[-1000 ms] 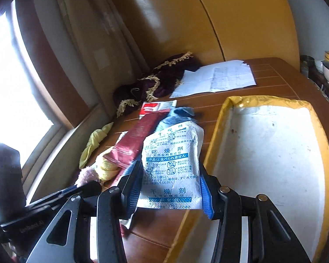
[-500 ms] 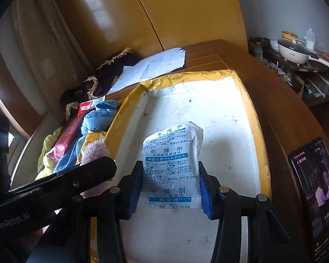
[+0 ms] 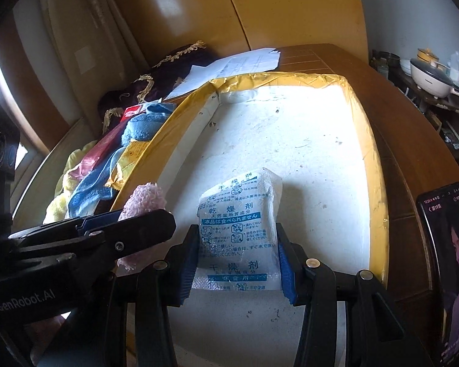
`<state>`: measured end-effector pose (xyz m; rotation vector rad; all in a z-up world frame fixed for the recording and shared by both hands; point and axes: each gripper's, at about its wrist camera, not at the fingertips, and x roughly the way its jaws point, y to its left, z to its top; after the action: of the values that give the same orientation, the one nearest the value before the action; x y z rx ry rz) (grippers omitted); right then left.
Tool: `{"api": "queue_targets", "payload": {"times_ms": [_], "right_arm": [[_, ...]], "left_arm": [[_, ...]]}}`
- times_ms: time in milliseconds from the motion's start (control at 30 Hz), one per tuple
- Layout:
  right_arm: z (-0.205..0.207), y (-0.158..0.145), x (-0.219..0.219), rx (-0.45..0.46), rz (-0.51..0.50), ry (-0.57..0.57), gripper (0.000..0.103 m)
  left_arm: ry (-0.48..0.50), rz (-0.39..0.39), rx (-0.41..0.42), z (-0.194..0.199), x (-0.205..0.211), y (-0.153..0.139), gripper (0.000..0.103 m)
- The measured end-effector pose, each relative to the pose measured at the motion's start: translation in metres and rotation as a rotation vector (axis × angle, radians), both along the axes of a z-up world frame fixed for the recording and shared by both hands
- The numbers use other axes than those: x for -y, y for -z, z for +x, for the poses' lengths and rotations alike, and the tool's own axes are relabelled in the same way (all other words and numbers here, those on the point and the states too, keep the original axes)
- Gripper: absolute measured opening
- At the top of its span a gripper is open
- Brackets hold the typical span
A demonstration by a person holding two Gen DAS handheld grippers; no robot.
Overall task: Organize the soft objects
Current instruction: 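Lower the plush toy and desiccant packet into the white box and open both grippers, then move the right gripper to the yellow cracker packet and grasp it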
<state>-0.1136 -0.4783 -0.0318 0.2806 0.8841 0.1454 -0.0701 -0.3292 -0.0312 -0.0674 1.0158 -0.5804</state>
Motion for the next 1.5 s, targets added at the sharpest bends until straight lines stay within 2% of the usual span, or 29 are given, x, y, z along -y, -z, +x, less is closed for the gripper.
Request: {"api": "queue_targets", "payload": {"times_ms": [167,367,467,533,600,700,800,900,1100,1233,1500], "right_arm": [[0.001,-0.001,0.0,0.002,-0.003,-0.027,0.047],[-0.002,-0.006,0.001,0.004,-0.036,0.024,0.052],[-0.006,-0.012,-0.002,0.021,-0.08,0.052,0.062],[-0.008,-0.017,-0.003,0.039,-0.094,0.056,0.063],[-0.01,-0.023,-0.004,0.055,-0.098,0.068,0.069],[-0.014,-0.032,-0.004,0.076,-0.091,0.082,0.072],[-0.017,-0.042,-0.009,0.109,-0.069,0.083,0.081],[-0.017,-0.054,-0.018,0.149,-0.024,0.063,0.087],[-0.003,-0.06,-0.065,0.172,0.066,-0.094,0.088],[0.019,-0.057,-0.097,0.114,0.158,-0.186,0.088],[0.028,-0.048,-0.136,0.088,0.185,-0.157,0.088]], "left_arm": [[0.009,0.005,0.005,0.0,0.005,-0.001,0.039],[0.03,-0.05,-0.016,0.017,0.012,-0.002,0.043],[0.028,-0.099,-0.021,0.017,0.007,-0.005,0.052],[0.035,-0.138,-0.03,0.016,0.003,-0.007,0.06],[0.028,-0.166,-0.028,0.015,-0.001,-0.01,0.062],[0.003,-0.205,-0.001,0.012,-0.015,-0.019,0.07],[-0.056,-0.239,0.052,0.009,-0.039,-0.031,0.074],[-0.137,-0.239,0.088,0.01,-0.071,-0.037,0.075],[-0.293,-0.195,0.139,0.005,-0.126,-0.035,0.075],[-0.368,-0.18,0.164,-0.001,-0.155,-0.03,0.075],[-0.453,-0.161,0.137,-0.002,-0.187,-0.015,0.075]]}}
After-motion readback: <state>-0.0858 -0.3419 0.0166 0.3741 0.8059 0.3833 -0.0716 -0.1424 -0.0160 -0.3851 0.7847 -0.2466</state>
